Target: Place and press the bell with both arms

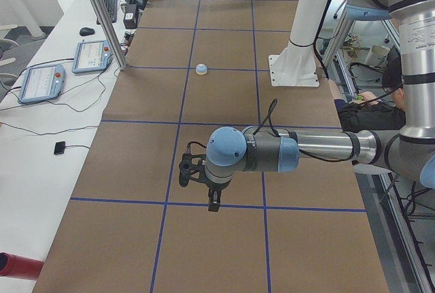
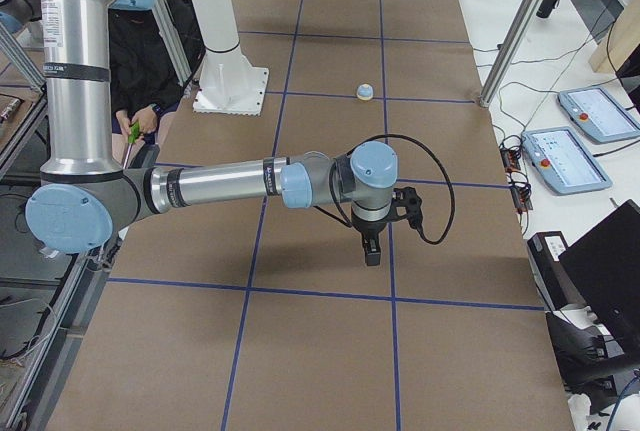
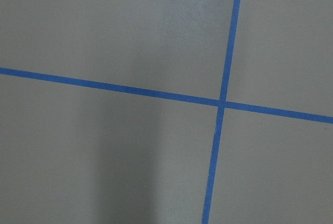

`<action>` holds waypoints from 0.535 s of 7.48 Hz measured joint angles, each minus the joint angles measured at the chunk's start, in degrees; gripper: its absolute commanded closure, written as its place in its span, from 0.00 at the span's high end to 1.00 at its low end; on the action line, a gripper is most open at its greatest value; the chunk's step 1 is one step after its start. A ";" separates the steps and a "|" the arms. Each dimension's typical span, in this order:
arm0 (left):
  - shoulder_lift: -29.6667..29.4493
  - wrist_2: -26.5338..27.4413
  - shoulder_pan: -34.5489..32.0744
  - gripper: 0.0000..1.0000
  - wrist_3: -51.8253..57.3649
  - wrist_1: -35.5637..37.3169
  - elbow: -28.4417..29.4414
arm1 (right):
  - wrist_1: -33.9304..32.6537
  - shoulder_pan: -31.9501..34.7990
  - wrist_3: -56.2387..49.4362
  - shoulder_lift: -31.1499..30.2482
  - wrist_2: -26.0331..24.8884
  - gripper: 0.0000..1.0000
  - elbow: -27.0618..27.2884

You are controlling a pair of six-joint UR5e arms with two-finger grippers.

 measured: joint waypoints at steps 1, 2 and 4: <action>0.00 0.00 0.00 1.00 0.00 0.00 0.00 | 0.00 -0.03 -0.01 0.00 -0.05 1.00 0.00; 0.01 0.00 0.01 1.00 0.00 0.00 0.00 | 0.00 -0.03 0.00 0.00 -0.10 1.00 -0.01; 0.49 0.00 0.01 1.00 0.00 -0.02 -0.10 | 0.00 -0.06 0.06 0.00 -0.21 1.00 -0.01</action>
